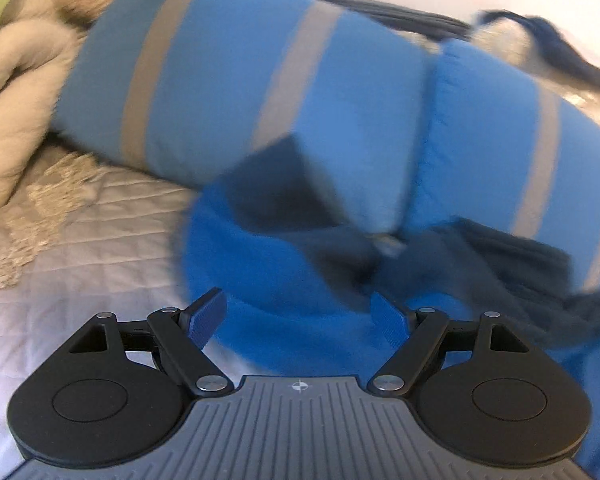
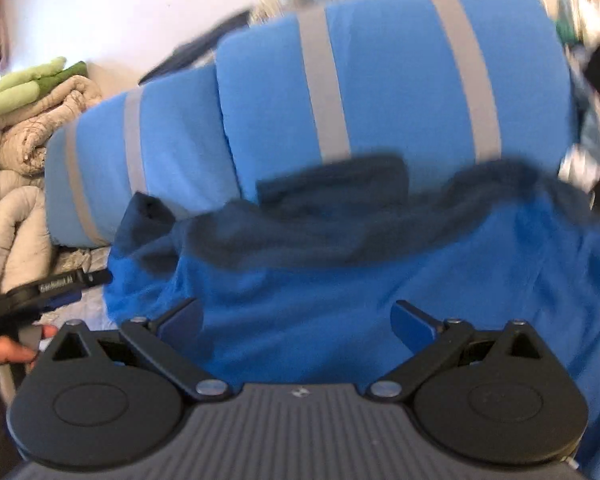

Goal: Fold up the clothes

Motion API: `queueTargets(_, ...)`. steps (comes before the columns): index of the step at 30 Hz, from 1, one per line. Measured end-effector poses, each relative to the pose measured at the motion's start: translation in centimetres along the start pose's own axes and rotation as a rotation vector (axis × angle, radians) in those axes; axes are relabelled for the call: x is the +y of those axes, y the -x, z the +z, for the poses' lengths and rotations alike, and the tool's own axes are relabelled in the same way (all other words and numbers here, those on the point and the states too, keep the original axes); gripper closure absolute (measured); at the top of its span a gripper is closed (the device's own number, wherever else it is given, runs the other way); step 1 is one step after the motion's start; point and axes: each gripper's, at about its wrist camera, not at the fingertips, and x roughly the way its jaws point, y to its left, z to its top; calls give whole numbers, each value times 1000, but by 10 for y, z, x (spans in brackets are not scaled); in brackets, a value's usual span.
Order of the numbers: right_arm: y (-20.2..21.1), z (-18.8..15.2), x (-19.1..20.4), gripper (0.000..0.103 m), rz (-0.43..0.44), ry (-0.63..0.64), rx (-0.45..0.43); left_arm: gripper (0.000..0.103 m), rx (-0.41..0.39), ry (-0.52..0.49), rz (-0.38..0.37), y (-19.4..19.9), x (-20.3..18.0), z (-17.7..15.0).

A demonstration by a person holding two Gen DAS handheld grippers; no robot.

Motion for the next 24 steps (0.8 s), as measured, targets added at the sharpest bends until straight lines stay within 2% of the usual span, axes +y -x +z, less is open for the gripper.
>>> queueTargets(2,-9,-5,-6,0,21,-47,66,26,-1,90,38,-9,27,8)
queueTargets(6,-2,-6,-13,0,1,-69,56,26,33,264,50,-33,72,16)
queueTargets(9,1,-6,-14,0,5,-82,48,26,96,455,-61,-54,100,7)
queueTargets(13,-2,-5,-13,0,10,-92,69,27,180,652,-193,-75,116,-10)
queueTargets(18,-6,-5,-6,0,23,-65,84,27,187,823,-317,-83,124,-22)
queueTargets(20,-6,-5,-5,0,36,-64,86,37,189,912,-381,-87,126,-28)
queueTargets(22,-5,-5,-4,0,46,-63,84,83,194,1005,-424,-91,126,-35)
queueTargets(24,-5,-5,-2,0,49,-61,80,93,178,948,-378,-83,118,-30)
